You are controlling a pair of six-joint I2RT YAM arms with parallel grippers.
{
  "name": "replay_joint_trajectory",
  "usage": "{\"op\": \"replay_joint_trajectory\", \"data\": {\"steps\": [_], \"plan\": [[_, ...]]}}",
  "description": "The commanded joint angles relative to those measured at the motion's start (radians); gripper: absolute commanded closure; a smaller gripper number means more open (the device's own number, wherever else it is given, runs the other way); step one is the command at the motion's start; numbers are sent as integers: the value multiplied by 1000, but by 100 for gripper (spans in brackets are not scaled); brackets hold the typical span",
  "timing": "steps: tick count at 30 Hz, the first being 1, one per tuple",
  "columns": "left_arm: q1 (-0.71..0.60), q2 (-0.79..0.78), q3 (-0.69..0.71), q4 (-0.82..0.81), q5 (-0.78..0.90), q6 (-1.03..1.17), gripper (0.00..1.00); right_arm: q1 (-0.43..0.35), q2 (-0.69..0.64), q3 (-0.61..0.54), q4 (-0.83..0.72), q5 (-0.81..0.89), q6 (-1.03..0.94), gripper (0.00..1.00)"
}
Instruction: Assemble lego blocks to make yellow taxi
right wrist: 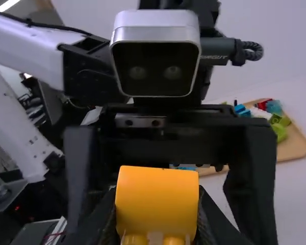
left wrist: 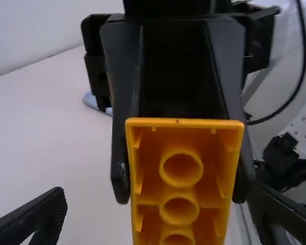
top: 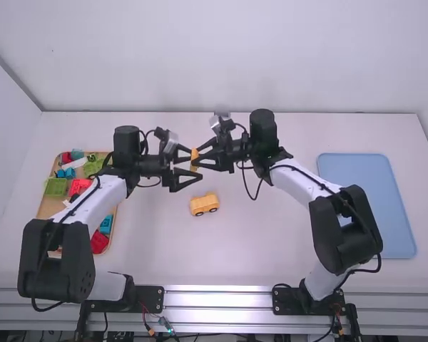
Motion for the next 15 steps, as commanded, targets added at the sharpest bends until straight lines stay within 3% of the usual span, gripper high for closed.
{"op": "replay_joint_trajectory", "data": {"steps": [1, 5, 11, 15], "plan": [[-1, -14, -5, 5, -101, -70, 1, -14, 0, 26, -6, 189, 29, 100], [-2, -14, -5, 33, -304, -160, 1, -31, 0, 26, -84, 494, 19, 100], [21, -14, -5, -97, -837, -323, 1, -52, -66, 26, -435, 951, -125, 100], [23, -14, -5, -109, -956, -306, 1, -40, -87, 26, -624, 1159, -245, 100]]}}
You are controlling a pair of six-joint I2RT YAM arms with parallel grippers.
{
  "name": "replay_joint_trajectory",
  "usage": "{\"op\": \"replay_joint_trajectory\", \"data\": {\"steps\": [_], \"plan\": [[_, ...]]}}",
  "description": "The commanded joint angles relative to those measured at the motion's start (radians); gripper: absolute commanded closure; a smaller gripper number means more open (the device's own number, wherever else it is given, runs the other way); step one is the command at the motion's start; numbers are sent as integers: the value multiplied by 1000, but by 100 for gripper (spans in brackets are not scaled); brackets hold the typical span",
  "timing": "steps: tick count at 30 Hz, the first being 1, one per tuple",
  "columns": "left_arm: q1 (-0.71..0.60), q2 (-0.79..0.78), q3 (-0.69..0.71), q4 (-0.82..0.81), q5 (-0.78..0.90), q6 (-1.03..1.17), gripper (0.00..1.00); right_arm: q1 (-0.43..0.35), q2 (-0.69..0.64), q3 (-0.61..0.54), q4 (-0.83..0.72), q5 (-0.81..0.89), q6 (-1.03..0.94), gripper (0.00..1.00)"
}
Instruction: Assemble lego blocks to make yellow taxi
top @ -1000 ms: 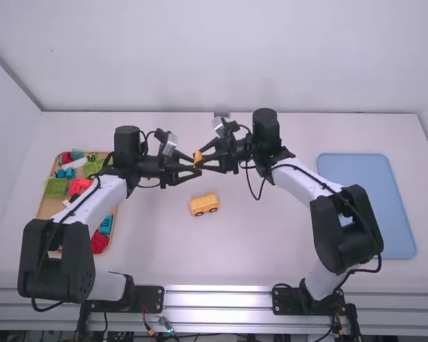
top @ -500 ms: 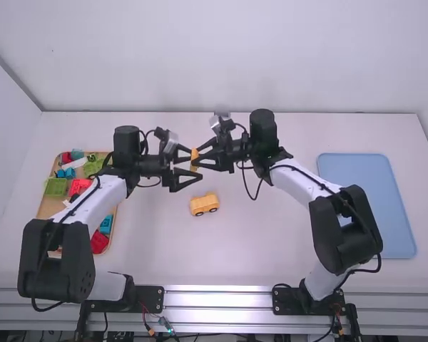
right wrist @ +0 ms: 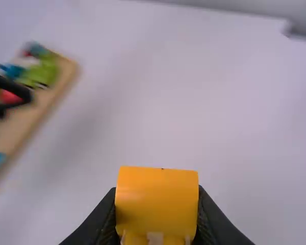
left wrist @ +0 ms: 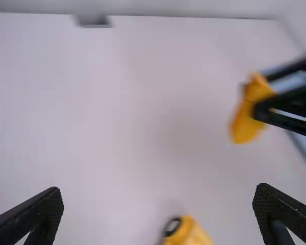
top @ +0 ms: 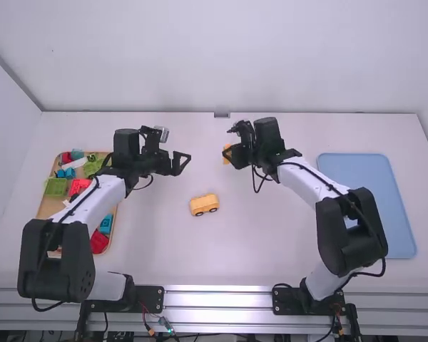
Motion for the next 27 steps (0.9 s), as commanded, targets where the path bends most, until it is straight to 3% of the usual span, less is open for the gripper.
{"op": "replay_joint_trajectory", "data": {"steps": [1, 7, 12, 23, 27], "plan": [[5, -14, -5, 2, -164, 35, 1, 22, -56, 23, -88, 287, -145, 100], [5, -14, -3, 16, -86, 139, 1, 47, -32, 80, -362, 289, -360, 100], [5, -14, -3, 13, -82, 159, 1, 91, 75, 190, -581, 297, -651, 100], [3, -14, -3, -5, -88, 193, 1, 263, 280, 230, -692, 515, -853, 100], [4, -14, -3, -5, -92, 193, 1, 280, 331, 275, -748, 516, -864, 100]]}}
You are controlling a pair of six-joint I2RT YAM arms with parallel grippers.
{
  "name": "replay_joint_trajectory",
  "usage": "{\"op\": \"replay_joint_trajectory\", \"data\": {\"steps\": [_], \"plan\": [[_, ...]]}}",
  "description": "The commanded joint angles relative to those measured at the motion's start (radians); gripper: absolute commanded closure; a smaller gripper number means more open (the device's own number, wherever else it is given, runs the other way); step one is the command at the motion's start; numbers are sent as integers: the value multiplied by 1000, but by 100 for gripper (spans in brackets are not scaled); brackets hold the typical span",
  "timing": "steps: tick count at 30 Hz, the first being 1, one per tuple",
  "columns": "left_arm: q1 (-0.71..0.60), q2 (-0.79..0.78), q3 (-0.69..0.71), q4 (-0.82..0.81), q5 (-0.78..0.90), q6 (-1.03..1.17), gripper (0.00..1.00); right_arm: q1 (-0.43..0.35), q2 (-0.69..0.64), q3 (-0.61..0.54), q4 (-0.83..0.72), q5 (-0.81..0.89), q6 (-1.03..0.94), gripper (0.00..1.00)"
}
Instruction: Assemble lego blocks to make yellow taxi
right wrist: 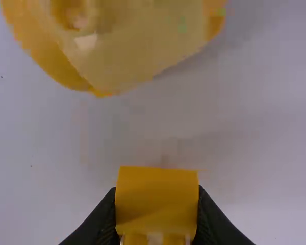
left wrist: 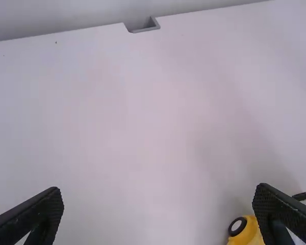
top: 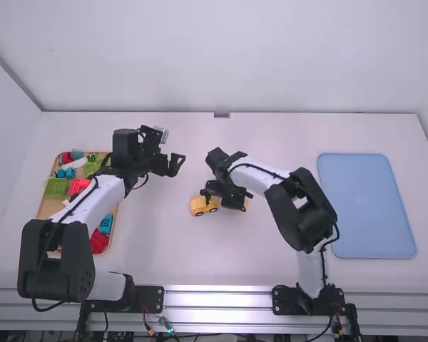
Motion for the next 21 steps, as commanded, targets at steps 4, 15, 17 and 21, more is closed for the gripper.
{"op": "replay_joint_trajectory", "data": {"steps": [4, 15, 17, 21], "plan": [[11, -14, -3, -10, 2, 32, 1, -2, 47, 87, -37, 22, -35, 100], [7, -14, -4, -26, -5, 87, 1, -46, 48, 90, -54, -32, -33, 100], [7, -14, -3, -27, -6, 94, 1, -46, 48, 90, -63, -39, -34, 100], [5, -14, -4, -22, -6, 93, 1, -48, 48, 90, -63, -43, -35, 100]]}}
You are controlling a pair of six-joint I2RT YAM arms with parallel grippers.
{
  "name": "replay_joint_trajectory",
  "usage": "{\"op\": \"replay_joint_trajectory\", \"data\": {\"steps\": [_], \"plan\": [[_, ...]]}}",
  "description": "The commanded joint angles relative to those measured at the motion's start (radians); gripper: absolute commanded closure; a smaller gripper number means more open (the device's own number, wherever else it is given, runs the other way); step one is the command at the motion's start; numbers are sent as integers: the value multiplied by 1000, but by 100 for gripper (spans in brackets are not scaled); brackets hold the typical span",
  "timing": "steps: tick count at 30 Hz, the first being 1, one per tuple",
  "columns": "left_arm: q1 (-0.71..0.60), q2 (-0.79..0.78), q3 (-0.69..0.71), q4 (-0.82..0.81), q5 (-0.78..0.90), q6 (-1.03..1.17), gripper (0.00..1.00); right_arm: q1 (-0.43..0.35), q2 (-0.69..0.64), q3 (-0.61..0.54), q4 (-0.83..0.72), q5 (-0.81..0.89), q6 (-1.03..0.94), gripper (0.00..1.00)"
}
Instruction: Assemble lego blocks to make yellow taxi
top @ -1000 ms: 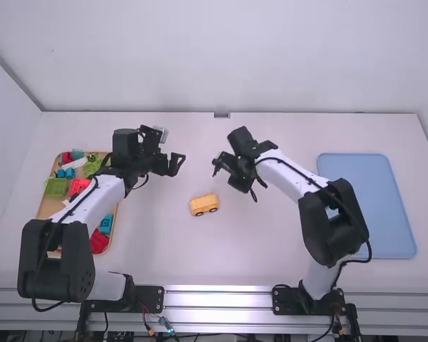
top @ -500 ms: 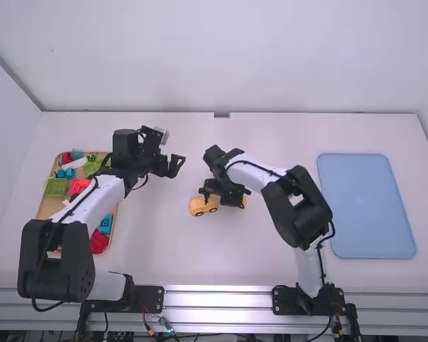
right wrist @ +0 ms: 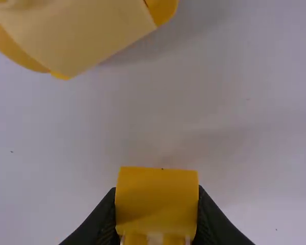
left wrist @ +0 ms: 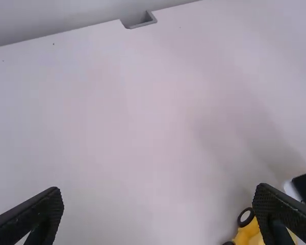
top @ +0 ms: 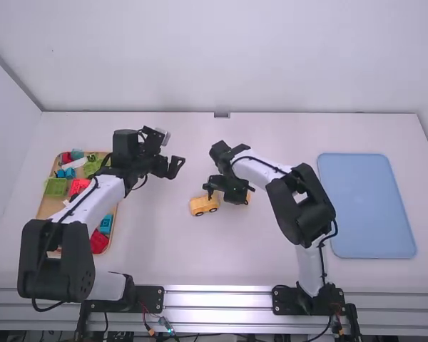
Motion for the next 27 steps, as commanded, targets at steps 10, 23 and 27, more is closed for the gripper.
{"op": "replay_joint_trajectory", "data": {"steps": [10, 23, 27], "plan": [[5, -14, -4, -18, -3, 14, 1, -6, 16, -13, 23, -13, 2, 72], [5, -14, -4, -47, 5, 64, 1, -6, 11, -10, 34, -13, -1, 1], [5, -2, -17, -83, 192, 292, 1, -10, -54, -10, 27, -58, 2, 1]]}}
